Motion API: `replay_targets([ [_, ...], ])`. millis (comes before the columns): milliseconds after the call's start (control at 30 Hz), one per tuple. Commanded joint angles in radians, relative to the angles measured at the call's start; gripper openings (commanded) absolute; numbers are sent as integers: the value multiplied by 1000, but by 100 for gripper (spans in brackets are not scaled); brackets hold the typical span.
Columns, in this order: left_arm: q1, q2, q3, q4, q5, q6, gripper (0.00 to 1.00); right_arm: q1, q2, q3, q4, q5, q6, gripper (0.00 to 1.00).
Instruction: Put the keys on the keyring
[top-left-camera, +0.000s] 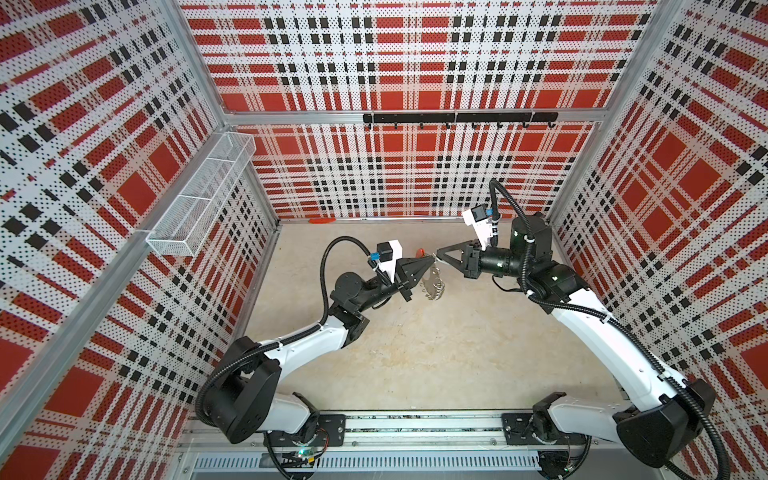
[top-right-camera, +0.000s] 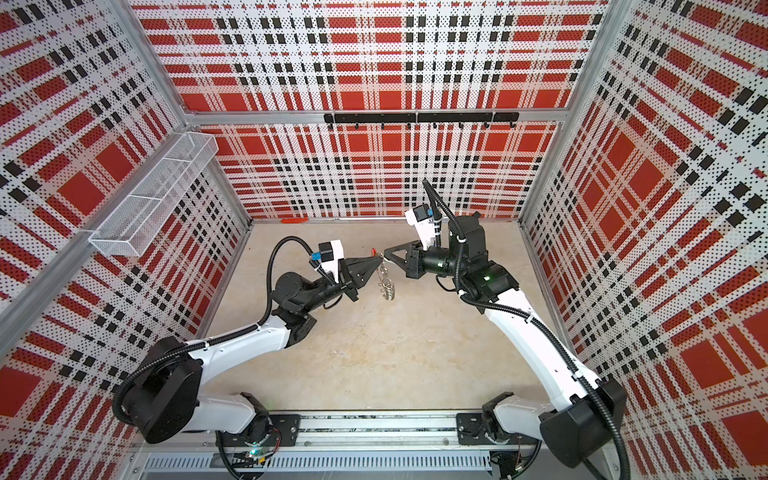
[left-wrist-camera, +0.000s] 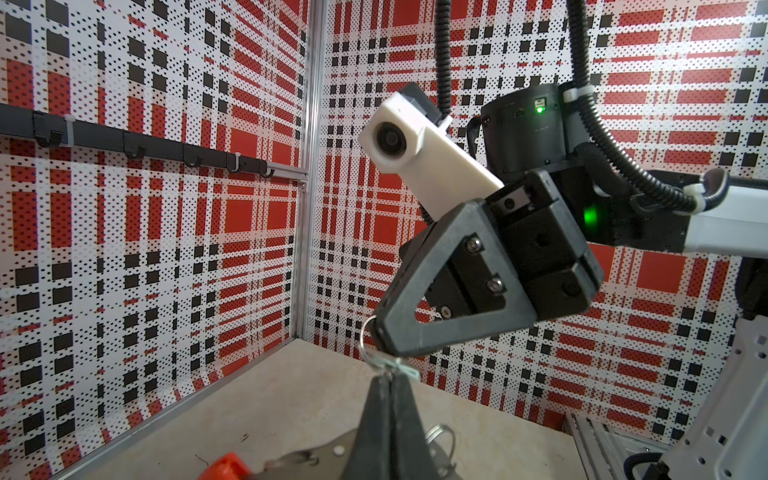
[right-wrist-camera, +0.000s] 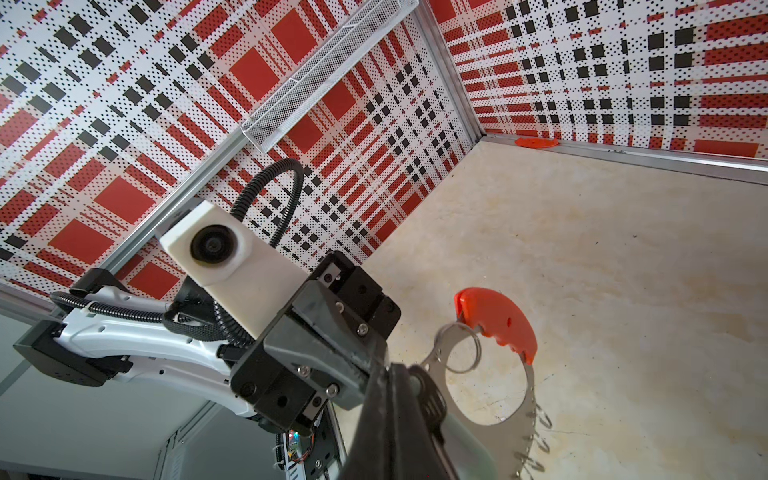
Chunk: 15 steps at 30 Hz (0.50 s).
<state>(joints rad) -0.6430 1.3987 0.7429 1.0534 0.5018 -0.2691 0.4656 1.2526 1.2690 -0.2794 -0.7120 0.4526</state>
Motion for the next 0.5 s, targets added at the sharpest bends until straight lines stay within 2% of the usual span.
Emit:
replay_targets([
  [0, -4, -9, 30, 54, 9, 4, 0, 15, 3, 12, -19, 0, -24, 0],
  [333, -1, -6, 25, 54, 7, 1, 0, 15, -50, 0, -13, 44, -38, 0],
  [467, 0, -6, 24, 54, 6, -1, 0, 15, -37, 0, -21, 23, -37, 0],
])
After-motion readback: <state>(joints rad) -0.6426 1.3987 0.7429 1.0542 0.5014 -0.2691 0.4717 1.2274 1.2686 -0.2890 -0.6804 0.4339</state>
